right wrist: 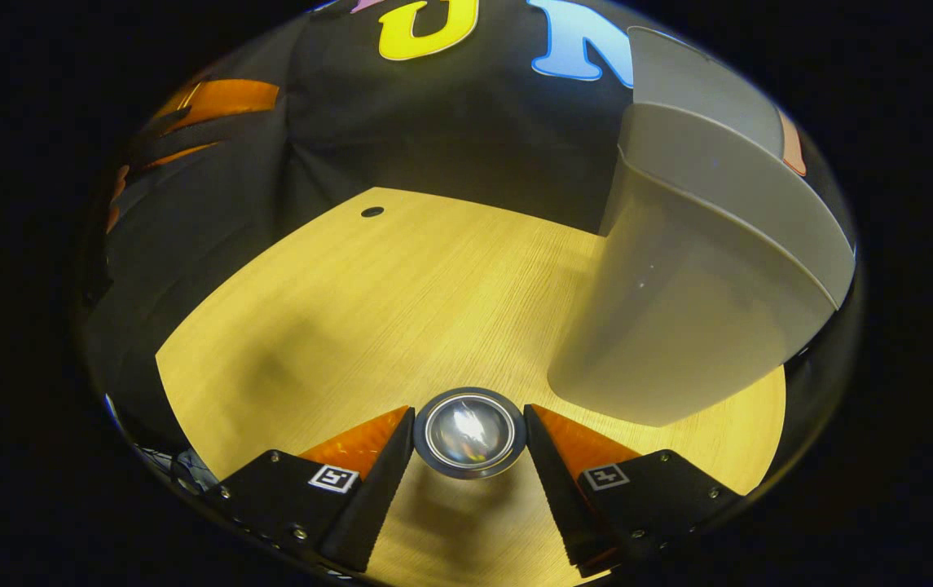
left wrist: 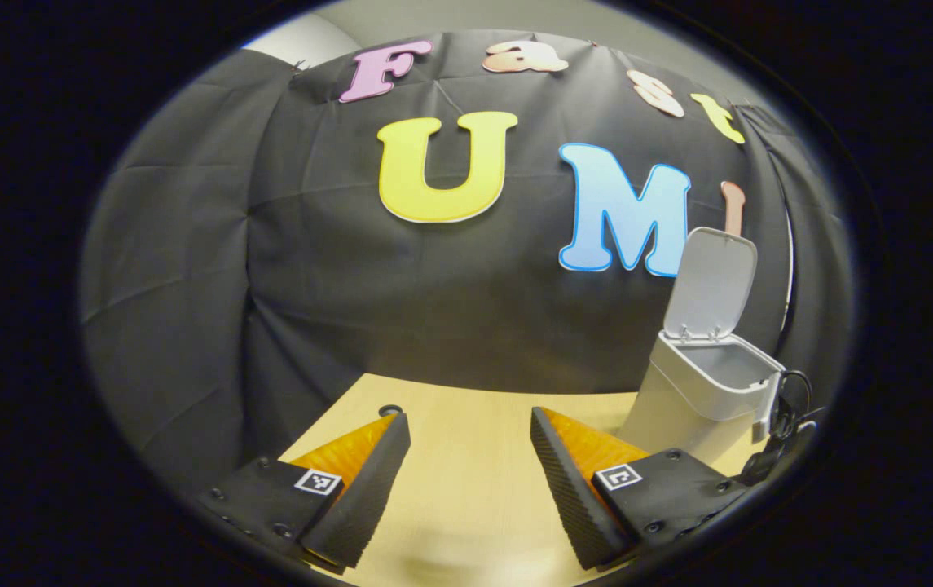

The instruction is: Press the lid of the desktop garbage bin to open it, pick up the crumpled paper on the desktop and throw it into the bin, then pick up the pop can on the desktop and drop it into the bin, and finally close the garbage bin lid.

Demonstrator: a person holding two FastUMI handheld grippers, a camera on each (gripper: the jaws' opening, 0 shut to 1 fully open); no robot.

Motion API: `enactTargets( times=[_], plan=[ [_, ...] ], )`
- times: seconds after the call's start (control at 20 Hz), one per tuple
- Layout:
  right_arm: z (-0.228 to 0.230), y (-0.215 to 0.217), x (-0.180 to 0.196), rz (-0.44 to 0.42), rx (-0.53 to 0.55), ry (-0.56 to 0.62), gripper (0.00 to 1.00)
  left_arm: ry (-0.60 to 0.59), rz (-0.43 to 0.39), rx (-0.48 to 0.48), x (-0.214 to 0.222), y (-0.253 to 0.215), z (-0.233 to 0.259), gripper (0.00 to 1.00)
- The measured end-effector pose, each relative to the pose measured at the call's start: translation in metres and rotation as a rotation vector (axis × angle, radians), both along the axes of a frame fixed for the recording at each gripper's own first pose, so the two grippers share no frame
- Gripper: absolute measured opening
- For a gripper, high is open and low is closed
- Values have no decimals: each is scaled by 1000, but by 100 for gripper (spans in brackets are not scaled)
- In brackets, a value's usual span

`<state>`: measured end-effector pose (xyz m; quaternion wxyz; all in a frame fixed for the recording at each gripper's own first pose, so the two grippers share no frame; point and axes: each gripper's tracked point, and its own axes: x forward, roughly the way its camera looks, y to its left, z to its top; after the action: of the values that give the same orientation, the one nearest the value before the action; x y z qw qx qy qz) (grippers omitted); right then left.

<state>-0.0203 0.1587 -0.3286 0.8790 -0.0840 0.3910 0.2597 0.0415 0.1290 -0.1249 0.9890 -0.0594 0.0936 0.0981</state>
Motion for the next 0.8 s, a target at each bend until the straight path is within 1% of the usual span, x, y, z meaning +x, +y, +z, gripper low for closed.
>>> enactTargets(
  times=[0.15,0.2,0.55,0.6,0.7,0.75,0.8],
  plan=[
    [25,5,6,-6,40,-53,83,1,-4,-3,0,-2,-1,98],
    [34,7,8,-8,54,-76,83,1,-5,-5,0,-3,-1,99],
    [97,14,24,-31,143,-196,83,-2,-26,-6,3,-11,-1,99],
    [107,14,27,-36,158,-214,83,-3,-30,-5,3,-13,0,98],
    [125,14,31,-48,187,-256,83,-3,-37,-5,5,-14,-1,98],
    [135,14,33,-52,202,-277,83,-3,-41,-7,5,-16,0,99],
    [144,13,36,-57,218,-300,83,-2,-44,-8,6,-17,-1,98]
  ],
)
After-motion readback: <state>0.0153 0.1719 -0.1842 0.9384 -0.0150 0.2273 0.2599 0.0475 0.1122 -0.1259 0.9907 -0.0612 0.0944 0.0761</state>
